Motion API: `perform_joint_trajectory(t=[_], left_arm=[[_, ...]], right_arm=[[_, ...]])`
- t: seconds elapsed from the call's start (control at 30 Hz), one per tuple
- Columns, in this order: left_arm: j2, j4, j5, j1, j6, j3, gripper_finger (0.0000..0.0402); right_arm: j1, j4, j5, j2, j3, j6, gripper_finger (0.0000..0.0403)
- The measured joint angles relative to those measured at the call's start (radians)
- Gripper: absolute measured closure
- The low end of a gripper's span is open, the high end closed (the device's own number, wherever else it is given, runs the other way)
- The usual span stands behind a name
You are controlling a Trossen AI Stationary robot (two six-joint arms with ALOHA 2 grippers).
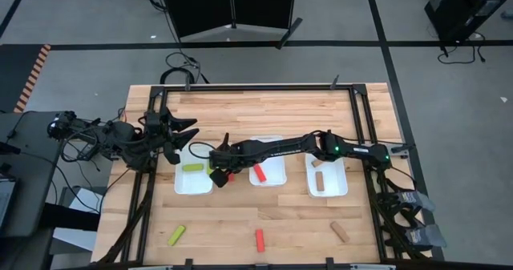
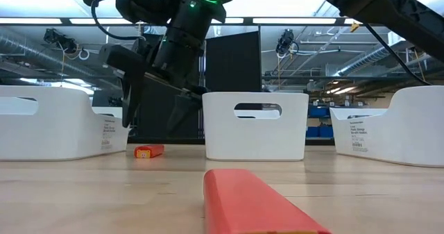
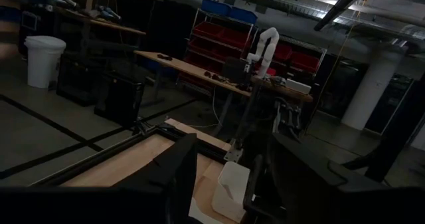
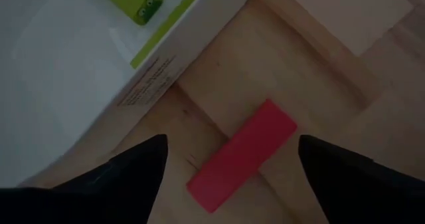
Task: Sort blocks
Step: Put the top orange block into the middle white bin
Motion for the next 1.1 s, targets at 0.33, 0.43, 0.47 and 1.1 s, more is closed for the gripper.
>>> perform_joint_trajectory(t=[0.33,0.43,0.47,1.1], left_arm=[[0.000,0.000,0.000,0.000,0.000,0.000,0.0209],[0.000,0.000,0.000,0.000,0.000,0.000,0.0209],[0.000,0.000,0.000,0.000,0.000,0.000,0.0209],[0.000,0.000,0.000,0.000,0.000,0.000,0.0209]], right_arm=[[0.000,0.002,0.000,0.000,0.000,-0.037,0.0105],[0.000,0.002,0.000,0.000,0.000,-0.045,0.0132],[0.000,0.002,0.000,0.000,0.000,-0.045,0.0142],[0.011,0.020,-0.055,0.000,0.000,-0.348,0.0245]])
